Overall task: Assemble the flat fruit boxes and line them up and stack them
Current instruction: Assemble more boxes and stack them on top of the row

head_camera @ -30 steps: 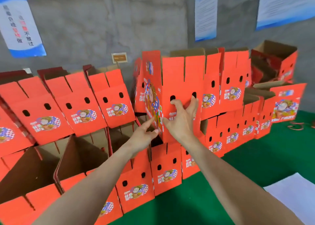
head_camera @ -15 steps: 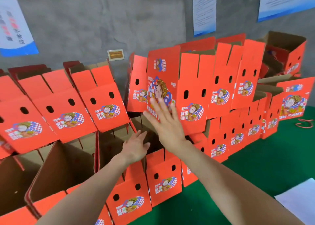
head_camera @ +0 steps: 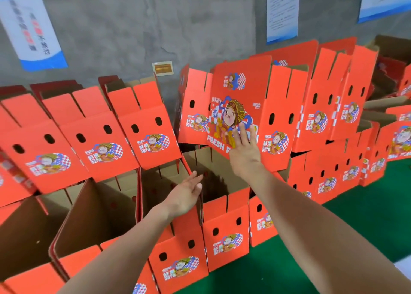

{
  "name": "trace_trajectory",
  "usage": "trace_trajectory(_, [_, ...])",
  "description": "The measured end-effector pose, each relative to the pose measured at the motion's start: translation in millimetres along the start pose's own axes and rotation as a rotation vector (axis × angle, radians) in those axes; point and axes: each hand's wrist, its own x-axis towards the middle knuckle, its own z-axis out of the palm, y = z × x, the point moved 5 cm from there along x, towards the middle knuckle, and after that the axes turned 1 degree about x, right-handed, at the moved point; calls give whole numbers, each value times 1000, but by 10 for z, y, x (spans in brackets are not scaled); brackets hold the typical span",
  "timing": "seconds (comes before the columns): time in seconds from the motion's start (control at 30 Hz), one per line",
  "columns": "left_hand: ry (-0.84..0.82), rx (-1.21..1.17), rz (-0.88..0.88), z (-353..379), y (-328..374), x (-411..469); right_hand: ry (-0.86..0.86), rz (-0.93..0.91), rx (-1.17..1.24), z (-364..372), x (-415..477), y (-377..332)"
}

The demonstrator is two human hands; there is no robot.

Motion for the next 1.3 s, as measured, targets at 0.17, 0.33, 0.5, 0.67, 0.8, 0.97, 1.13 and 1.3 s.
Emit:
trace_trajectory(0.17, [99,-41,45,-197,-83,-318,47,-6,344,-122,-5,-25])
trace_trajectory(0.33, [424,-66,49,-751,-509,-1290,224,47,703,-303,-129,113])
trace_trajectory(0.5, [611,-81,-141,-1127,-1142,-2329,610,557,1561,-877,-321,-107])
trace_trajectory(0.67, [855,-236,-364,-1173,-1729,-3476,637,-201,1592,-1960,-991,-1702])
trace_trajectory(0.8, [905,-269,-624,-739,-2403,-4575,453,-895,1234,-2323,-2025,-3157])
trace_trajectory(0.97, [897,-157,-1004,-456,-3380,-5963,17,-1103,935,-2139,-2733,-4619])
trace_trajectory(1.13, [718,-18,-1207,-628,-4445,-6612,-288,-1013,859,-1871,-2981,-5594])
trace_trajectory(1.3, [246,156,-1226,-705,-5240,-6475,-444,-906,842,-1624,-3061,-6140])
